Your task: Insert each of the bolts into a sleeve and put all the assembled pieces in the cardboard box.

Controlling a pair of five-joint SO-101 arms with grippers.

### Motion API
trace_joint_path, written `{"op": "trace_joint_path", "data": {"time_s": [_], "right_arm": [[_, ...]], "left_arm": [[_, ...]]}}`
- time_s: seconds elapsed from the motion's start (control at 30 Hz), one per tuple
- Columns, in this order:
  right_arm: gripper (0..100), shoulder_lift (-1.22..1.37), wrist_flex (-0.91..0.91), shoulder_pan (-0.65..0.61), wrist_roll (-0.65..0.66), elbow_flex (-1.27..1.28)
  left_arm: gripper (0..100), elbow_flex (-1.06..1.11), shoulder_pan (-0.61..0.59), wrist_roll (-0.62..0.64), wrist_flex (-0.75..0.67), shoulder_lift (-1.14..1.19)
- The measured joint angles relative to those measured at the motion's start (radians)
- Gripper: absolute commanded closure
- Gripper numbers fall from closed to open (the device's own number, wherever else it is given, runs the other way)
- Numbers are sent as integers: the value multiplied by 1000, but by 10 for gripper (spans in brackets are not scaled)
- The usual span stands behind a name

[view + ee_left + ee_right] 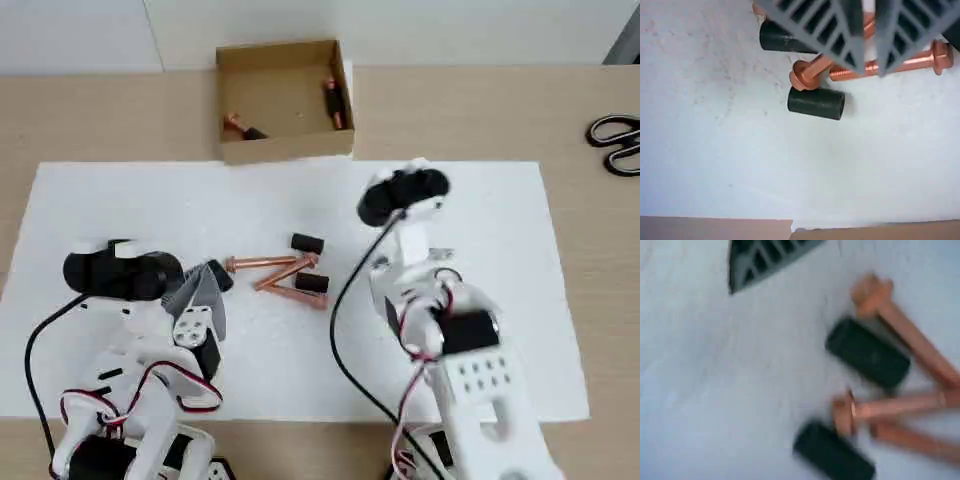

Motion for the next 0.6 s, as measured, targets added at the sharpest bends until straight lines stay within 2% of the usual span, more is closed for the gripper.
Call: {"op": "trace_joint_path", "data": {"time_s": [0.27, 0.43, 0.6], "right_arm": [[820, 483, 129, -77, 12, -377], [821, 738, 321, -92, 12, -710], [821, 842, 535, -89, 12, -979]], "left_arm": [[991, 6, 0, 0, 31, 2], [991, 0, 0, 0, 31, 2], [992, -64, 0, 0, 31, 0]]}}
